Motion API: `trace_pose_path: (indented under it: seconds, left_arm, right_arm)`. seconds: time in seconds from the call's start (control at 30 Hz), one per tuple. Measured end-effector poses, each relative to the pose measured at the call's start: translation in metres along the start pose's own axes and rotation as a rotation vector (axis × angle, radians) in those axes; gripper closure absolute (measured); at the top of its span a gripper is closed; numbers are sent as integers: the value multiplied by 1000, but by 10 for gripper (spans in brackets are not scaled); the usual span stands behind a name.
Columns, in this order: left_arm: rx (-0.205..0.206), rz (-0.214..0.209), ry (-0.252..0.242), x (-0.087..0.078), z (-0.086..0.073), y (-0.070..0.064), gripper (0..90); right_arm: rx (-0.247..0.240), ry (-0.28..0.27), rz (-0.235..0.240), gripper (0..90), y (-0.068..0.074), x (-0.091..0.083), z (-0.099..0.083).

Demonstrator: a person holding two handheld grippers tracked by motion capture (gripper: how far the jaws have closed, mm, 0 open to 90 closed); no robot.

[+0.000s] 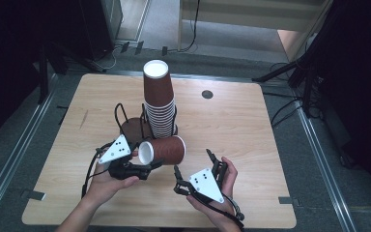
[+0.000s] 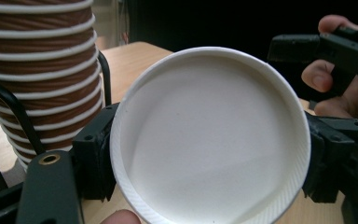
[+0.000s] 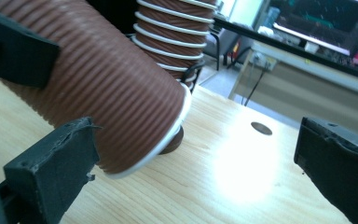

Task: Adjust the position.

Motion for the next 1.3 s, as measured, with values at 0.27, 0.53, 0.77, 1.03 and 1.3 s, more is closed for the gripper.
trace_pose_path:
  seconds: [0.27,0.53,0.77,1.03,1.3]
  left_arm:
    - [4,0,-37,1,1,-1,229]
    - [3,-1,-57,2,1,0,228]
    - [-3,4,-92,4,1,0,228]
    - [4,-6,-108,7,-1,-4,229]
    - [7,-27,-116,10,-2,-9,229]
  right_arm:
    - [315,34,69,34,-10,-3,-4]
    - [614,95,-7,0,-13,-1,-7]
    - [898,99,-16,0,-13,-3,-11]
    - [1301,86,-5,0,-4,-4,-13]
    - [1600,98,52,0,5,-3,-15]
Point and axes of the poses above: each handheld gripper's, and its own axes: x roughly forward along the jaws, z roughly out of its top, y roughly to its left, the point moved 4 cm from there along x, roughly forward along the jaws, and after that the axes turned 10 degrees about -x, right-handed, at the moved point
